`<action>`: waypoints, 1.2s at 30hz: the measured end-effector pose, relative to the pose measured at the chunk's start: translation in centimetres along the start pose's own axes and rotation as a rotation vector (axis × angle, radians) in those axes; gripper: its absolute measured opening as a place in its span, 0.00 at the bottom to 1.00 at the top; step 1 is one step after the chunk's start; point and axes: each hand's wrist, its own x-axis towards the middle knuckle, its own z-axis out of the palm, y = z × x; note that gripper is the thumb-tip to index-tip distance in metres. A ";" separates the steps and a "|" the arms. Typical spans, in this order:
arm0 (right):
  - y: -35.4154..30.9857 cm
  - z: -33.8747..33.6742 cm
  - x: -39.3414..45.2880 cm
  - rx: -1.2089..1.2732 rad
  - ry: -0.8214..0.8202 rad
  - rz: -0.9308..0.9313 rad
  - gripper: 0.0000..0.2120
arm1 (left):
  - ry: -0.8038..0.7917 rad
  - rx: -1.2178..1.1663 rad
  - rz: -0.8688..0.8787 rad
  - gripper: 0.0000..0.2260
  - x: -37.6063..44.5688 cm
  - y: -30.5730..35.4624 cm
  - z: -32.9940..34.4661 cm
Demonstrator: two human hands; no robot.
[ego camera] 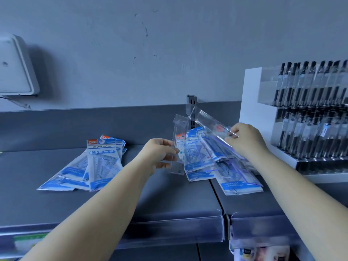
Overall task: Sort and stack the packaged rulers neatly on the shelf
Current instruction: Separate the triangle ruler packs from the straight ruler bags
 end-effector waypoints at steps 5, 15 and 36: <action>-4.5 1.7 -1.8 0.269 -0.067 -0.097 0.04 | 0.013 -0.036 0.037 0.09 -0.4 0.1 -3.6; -17.4 9.5 -6.7 0.822 -0.458 0.089 0.13 | 0.092 -0.083 0.127 0.08 -3.3 -0.8 -17.3; -44.2 25.1 -17.5 0.922 -0.762 0.037 0.13 | 0.474 0.139 0.126 0.10 -8.6 -5.7 -49.5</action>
